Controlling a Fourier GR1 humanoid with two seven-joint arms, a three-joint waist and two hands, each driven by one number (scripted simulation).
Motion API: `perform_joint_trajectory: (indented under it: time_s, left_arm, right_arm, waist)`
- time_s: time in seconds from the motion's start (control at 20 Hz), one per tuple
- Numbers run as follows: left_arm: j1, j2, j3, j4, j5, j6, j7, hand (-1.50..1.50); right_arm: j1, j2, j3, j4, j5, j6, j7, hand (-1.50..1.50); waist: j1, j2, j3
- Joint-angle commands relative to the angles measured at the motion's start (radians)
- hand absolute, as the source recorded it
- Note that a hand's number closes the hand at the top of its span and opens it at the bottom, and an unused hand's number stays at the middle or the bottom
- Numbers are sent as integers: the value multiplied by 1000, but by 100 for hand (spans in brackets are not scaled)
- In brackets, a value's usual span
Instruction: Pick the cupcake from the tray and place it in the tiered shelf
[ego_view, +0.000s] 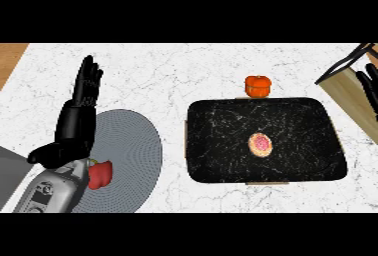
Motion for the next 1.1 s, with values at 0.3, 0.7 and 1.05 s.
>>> perform_joint_trajectory:
  time_s: [0.3, 0.7, 1.05]
  left_arm:
    - [188, 113, 65, 166, 93, -112, 155, 0]
    - [304, 205, 151, 158, 210, -249, 190, 0]
    - [331, 217, 183, 173, 228, -284, 160, 0]
  right_arm:
    - [-28, -74, 127, 85, 419, -247, 154, 150]
    - [14, 303, 545, -45, 821, -605, 376, -150]
    - [5, 180, 581, -132, 1223, -493, 790, -150]
  waist:
    - [18, -14, -59]
    - [24, -45, -35]
    - [-7, -54, -40]
